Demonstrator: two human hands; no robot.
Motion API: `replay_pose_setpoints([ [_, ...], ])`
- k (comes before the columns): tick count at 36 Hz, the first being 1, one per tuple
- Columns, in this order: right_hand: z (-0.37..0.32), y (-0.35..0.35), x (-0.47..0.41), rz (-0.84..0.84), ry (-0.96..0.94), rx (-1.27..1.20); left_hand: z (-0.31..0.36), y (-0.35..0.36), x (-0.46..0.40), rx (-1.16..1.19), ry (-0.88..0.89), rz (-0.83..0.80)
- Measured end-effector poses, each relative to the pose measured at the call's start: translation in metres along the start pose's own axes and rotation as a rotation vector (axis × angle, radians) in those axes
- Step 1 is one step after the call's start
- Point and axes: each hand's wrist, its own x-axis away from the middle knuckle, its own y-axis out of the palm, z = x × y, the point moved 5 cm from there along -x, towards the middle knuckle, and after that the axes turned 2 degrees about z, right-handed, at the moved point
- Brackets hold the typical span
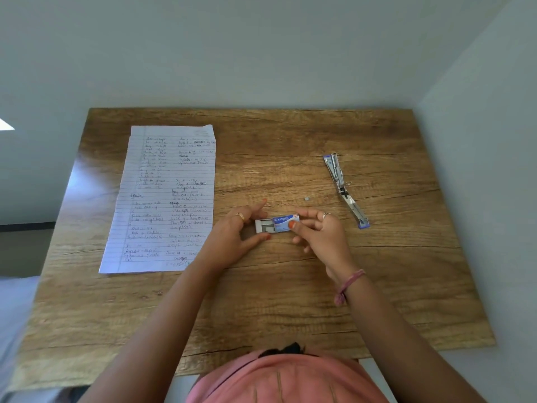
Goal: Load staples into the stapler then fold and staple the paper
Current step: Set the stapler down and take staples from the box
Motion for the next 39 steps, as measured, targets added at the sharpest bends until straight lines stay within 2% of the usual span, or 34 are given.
replay_pose_setpoints([
  [12,0.003,-0.009,0.003,0.090,-0.046,0.013,0.002,-0.001,0.002,0.042,0.052,0.051],
  [16,-0.015,-0.019,0.000,0.185,-0.232,0.289,0.002,-0.001,0.001,0.059,0.067,0.048],
  [19,-0.030,-0.023,-0.009,0.181,-0.363,0.514,0.001,-0.002,0.002,0.080,0.076,0.054],
  [23,-0.037,-0.024,-0.027,0.167,-0.414,0.705,0.002,-0.003,0.001,0.084,0.076,0.043],
  [33,-0.032,-0.022,-0.033,0.176,-0.404,0.729,0.004,-0.001,0.000,-0.026,0.095,0.043],
  [37,-0.042,-0.015,-0.015,0.185,-0.498,0.705,0.002,-0.001,0.000,-0.027,0.097,0.067],
  [39,-0.049,-0.006,-0.006,0.124,-0.548,0.723,0.002,-0.001,-0.001,-0.031,0.101,0.082],
])
